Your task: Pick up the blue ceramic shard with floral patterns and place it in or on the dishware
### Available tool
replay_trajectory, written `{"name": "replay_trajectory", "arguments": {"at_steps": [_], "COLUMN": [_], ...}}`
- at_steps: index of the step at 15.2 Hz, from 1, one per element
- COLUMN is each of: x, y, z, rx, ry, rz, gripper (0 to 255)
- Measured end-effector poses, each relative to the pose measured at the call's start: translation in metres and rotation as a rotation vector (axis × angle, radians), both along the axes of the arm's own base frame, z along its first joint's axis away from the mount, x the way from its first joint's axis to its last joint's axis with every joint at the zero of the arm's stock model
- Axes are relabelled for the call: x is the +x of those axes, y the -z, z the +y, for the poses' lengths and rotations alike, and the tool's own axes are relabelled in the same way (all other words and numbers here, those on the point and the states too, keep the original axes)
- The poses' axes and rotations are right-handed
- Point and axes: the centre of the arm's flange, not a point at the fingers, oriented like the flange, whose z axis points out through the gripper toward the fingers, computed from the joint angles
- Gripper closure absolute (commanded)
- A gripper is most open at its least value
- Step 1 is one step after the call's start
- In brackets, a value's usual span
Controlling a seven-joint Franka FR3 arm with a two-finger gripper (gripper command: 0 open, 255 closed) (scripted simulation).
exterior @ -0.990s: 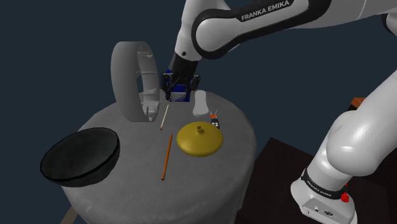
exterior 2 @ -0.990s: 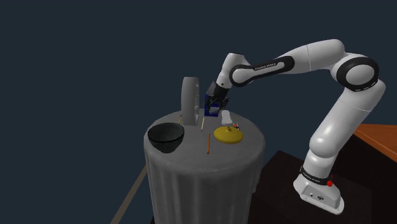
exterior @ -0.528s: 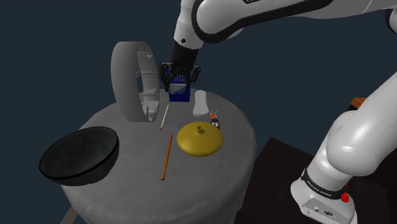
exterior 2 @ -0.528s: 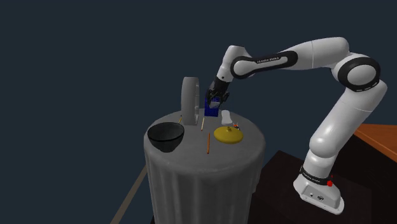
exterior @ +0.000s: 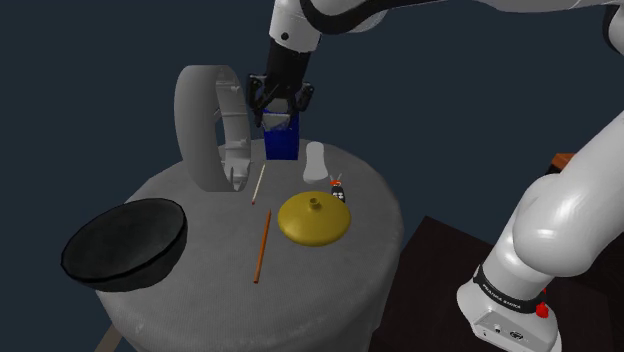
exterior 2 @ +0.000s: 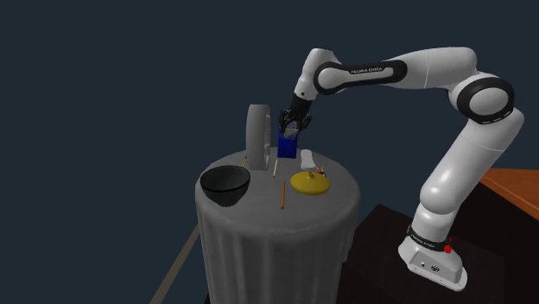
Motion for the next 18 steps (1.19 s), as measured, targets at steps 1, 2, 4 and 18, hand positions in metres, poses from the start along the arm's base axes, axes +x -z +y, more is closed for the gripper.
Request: {"name": "replay_trajectory", "arguments": {"at_steps": [1, 2, 4, 18], "x": [-0.001, 0.000, 0.002, 0.003], "y": [-0.003, -0.006, -0.009, -0.008], "z": [-0.001, 0.005, 0.028, 0.210], "rx": [0.000, 0.000, 0.000, 0.000], "ry": [0.000, -0.001, -0.001, -0.003], "rz": [0.000, 0.000, 0.000, 0.001], "gripper": [255, 255, 255, 255]}}
